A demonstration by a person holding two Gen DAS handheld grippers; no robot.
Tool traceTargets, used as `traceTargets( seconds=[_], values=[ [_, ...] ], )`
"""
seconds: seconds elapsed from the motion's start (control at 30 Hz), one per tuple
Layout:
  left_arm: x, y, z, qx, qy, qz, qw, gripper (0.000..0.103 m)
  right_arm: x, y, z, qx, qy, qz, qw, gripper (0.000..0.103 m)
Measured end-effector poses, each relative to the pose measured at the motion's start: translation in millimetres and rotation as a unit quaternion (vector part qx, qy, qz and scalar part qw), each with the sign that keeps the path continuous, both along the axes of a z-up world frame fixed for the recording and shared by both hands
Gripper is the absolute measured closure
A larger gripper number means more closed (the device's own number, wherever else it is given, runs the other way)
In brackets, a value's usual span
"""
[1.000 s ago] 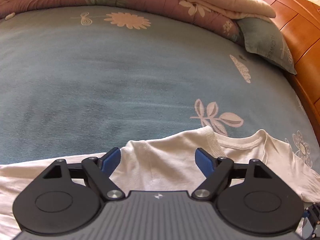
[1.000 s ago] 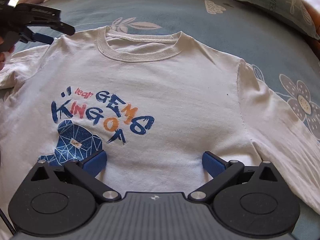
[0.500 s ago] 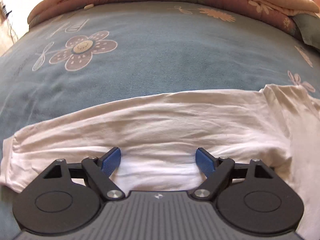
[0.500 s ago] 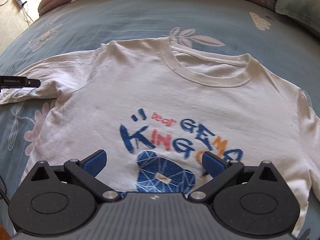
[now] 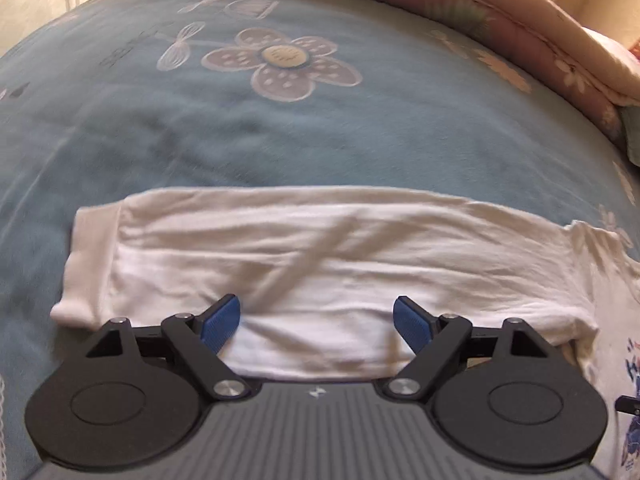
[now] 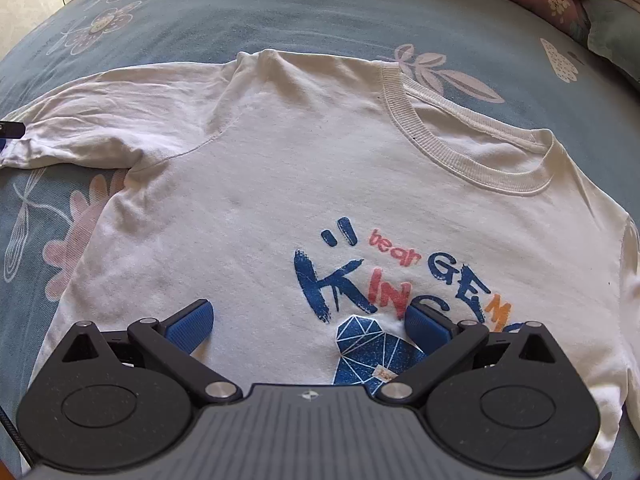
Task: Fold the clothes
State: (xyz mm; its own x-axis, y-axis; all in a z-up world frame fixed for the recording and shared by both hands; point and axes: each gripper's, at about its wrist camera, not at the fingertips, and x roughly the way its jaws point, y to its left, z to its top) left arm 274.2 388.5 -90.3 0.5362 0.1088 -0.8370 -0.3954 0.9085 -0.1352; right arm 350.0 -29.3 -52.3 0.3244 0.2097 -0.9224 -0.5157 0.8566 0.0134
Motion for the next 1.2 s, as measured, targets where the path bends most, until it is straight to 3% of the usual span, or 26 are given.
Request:
traceTargets(
  seconds=[0.1, 0.3, 0.4, 0.5, 0.63, 0.73, 0.8, 0.9, 0.97, 1.03, 1.1, 1.2],
  values=[
    [-7, 6, 0, 0.042, 0.032, -0.008, 0.9986, 0.019, -3, 4, -2, -0.013, -0.002, 0.011, 1.000, 0.000],
    [0, 42, 16, 0.004, 0.004, 0.025, 0.9997, 0.019, -4, 6, -5, -0.020, -0.003, 0.009, 1.000, 0.000],
    [17, 53, -2, 0.036, 0.025, 0.039, 0.9983, 0.019, -5, 9, -6, -0.024, -0.006, 0.002, 1.000, 0.000],
    [26, 59, -8, 0.064, 0.012, 0.009, 0.9978, 0.015, -4, 9, -6, -0.025, -0.005, 0.001, 1.000, 0.000],
    [33, 64, -3, 0.091, 0.024, -0.028, 0.9952, 0.015, -3, 9, -6, -0.026, -0.004, 0.001, 1.000, 0.000],
    [37, 68, 8, 0.113, 0.046, -0.019, 0.9924, 0.020, -2, 12, -4, -0.034, -0.001, -0.001, 0.999, 0.000],
    [35, 62, 22, 0.104, 0.026, -0.023, 0.9940, 0.019, -3, 19, 3, -0.044, -0.002, 0.002, 0.999, 0.000],
    [36, 36, 35, 0.073, -0.004, -0.077, 0.9943, 0.018, -16, 40, 28, 0.002, -0.045, 0.049, 0.998, 0.000],
    [40, 14, 30, 0.058, -0.005, -0.126, 0.9904, 0.017, -22, 60, 39, 0.040, -0.059, 0.084, 0.994, 0.000],
    [45, -3, 14, 0.058, 0.020, -0.152, 0.9865, 0.017, -23, 85, 42, 0.069, -0.069, 0.117, 0.988, 0.000],
    [47, -7, 1, 0.053, 0.039, -0.149, 0.9866, 0.017, -23, 110, 44, 0.095, -0.080, 0.150, 0.981, 0.000],
    [41, -1, -2, 0.040, 0.028, -0.135, 0.9897, 0.016, -20, 142, 42, 0.112, -0.088, 0.185, 0.972, 0.000]
  ],
)
